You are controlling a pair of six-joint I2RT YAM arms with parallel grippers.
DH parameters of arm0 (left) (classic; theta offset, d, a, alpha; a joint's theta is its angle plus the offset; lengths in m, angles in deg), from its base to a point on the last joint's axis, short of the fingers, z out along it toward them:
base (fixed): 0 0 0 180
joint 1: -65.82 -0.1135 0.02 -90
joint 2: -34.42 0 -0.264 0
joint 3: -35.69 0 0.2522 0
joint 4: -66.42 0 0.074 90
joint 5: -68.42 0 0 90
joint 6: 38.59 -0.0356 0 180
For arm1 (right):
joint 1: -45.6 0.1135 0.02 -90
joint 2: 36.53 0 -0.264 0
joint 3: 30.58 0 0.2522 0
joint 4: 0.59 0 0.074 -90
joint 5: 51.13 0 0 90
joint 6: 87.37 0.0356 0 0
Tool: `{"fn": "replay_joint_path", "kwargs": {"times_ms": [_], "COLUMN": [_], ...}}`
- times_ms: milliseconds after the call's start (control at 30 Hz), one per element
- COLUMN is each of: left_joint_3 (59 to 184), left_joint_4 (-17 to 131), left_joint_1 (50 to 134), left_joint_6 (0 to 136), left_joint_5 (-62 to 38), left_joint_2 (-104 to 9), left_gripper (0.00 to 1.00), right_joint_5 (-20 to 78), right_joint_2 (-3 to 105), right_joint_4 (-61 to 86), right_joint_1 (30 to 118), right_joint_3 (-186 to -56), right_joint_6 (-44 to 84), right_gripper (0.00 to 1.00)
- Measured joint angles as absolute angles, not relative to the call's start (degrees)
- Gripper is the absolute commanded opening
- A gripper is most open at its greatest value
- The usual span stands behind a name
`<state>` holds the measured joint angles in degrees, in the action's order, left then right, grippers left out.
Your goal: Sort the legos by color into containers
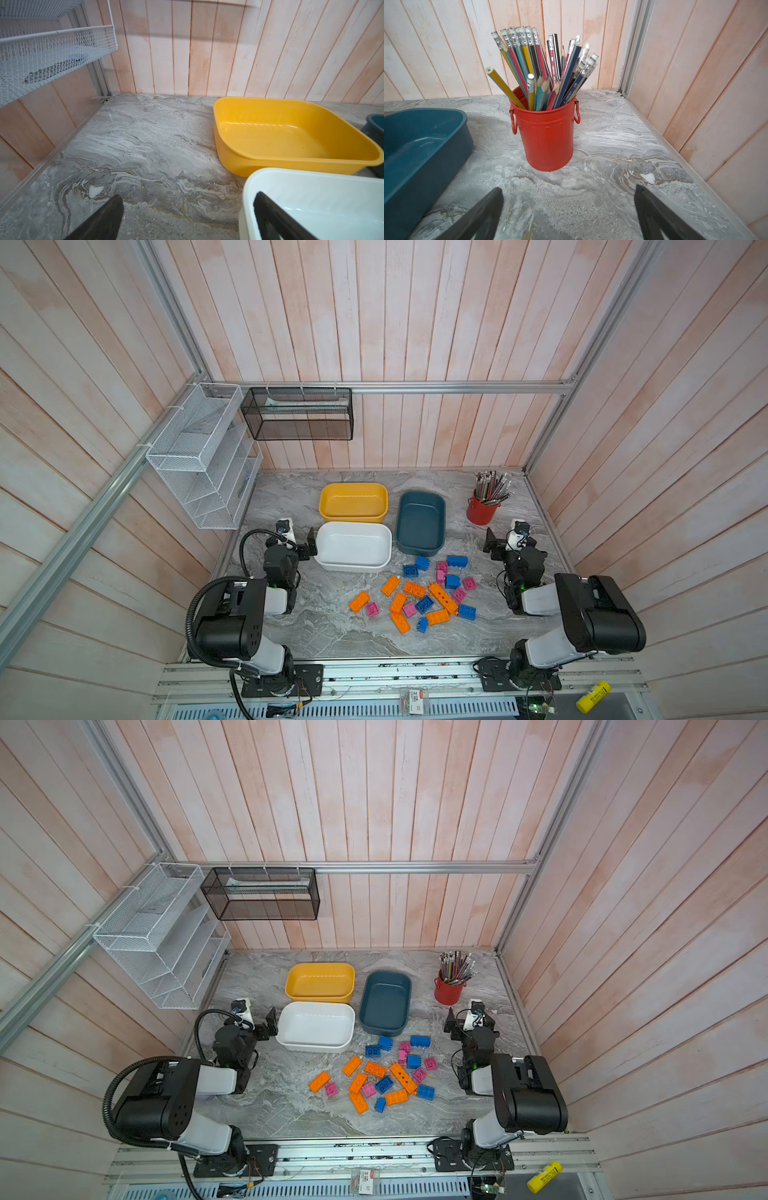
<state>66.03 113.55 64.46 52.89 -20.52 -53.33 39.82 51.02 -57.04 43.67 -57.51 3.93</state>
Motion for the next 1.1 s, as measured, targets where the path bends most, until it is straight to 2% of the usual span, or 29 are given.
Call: {"fn": "replay_joint_path", "kwargs": {"times_ms": [1100], "left_joint_3": [66.0], "left_joint_4": [113.1], "left_joint_1": [64.5], "left_joint_6": [52.9], "left_joint_5": [-20.6], "left_joint_2": [-52.5], "left_gripper": [1.0], "right_joint_5": [39.6], "right_joint_2": [50.0], "right_joint_4": [-57.0], "right_joint_1": [43.5], "right_joint_3": [-57.3], "right_joint_6": [4.1], "right_gripper": [0.98]}}
